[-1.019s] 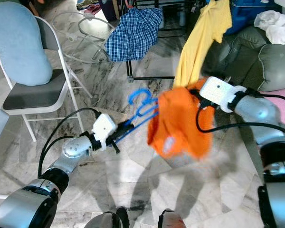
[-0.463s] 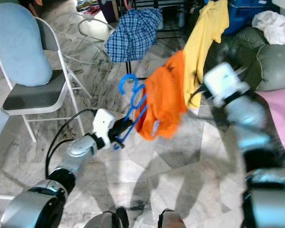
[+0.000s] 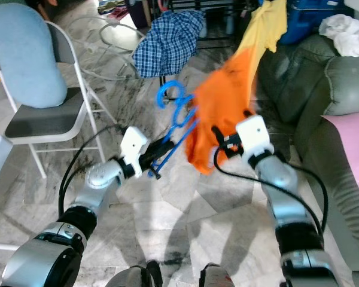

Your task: Hang hanger

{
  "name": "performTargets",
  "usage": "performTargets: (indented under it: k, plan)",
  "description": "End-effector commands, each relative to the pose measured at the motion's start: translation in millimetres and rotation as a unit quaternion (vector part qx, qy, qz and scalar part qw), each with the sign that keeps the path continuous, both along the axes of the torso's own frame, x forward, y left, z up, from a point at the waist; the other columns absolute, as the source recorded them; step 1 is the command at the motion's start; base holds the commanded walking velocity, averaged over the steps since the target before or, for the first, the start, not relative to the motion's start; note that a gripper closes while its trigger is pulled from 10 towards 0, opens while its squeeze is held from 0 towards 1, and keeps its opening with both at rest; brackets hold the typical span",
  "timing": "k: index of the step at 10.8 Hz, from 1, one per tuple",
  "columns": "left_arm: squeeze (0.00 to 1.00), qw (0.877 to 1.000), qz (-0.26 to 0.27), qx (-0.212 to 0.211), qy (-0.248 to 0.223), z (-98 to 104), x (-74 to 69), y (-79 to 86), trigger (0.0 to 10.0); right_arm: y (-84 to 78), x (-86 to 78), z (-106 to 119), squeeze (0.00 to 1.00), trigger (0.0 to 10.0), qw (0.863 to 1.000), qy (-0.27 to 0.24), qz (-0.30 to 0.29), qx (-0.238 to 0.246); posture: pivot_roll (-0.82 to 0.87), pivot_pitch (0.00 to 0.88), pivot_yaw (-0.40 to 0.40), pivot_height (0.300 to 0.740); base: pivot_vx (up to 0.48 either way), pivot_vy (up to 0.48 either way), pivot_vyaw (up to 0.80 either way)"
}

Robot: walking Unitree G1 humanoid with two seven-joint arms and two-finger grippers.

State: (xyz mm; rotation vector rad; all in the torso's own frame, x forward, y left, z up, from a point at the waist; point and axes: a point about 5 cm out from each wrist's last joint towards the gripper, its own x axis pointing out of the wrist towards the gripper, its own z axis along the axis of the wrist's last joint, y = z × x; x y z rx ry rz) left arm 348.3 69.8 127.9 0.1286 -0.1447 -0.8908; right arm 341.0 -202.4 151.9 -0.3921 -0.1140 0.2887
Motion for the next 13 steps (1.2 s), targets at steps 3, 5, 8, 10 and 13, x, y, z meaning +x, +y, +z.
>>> performTargets:
  k: [3,5,8,10,13]
  plan:
    - [0.00,0.999,-0.030,-0.005,-0.038,17.3,-0.3,1.7,0.0,-5.7,0.6,8.4,0.68,10.0,0.999,-0.016,-0.031,-0.039,-0.17,0.165,0.098,0.740,0.000,0.000,0.00]
    - [0.00,0.998,-0.044,0.003,-0.047,17.7,-3.9,0.8,0.0,-5.3,1.8,12.8,0.00,10.0,0.997,-0.040,-0.045,-0.055,-0.17,0.165,0.095,0.740,0.000,0.000,0.00]
    - [0.00,0.997,-0.058,0.017,-0.051,15.1,-8.4,0.4,0.0,-6.8,8.2,29.5,0.00,10.0,0.988,-0.098,-0.092,-0.071,-0.16,0.173,0.099,0.740,0.000,0.000,0.00]
    - [0.00,0.995,-0.084,-0.002,-0.053,19.4,-12.2,-5.6,0.0,-7.8,15.0,11.1,0.00,10.0,0.995,-0.032,-0.098,0.008,-0.17,0.174,0.104,0.740,0.000,0.000,0.00]
    - [0.00,0.989,-0.132,-0.022,-0.057,24.5,-21.1,-13.4,0.0,5.7,19.0,-5.1,0.00,0.0,0.996,0.010,-0.059,0.059,-0.16,0.174,0.103,0.740,0.000,0.000,0.00]
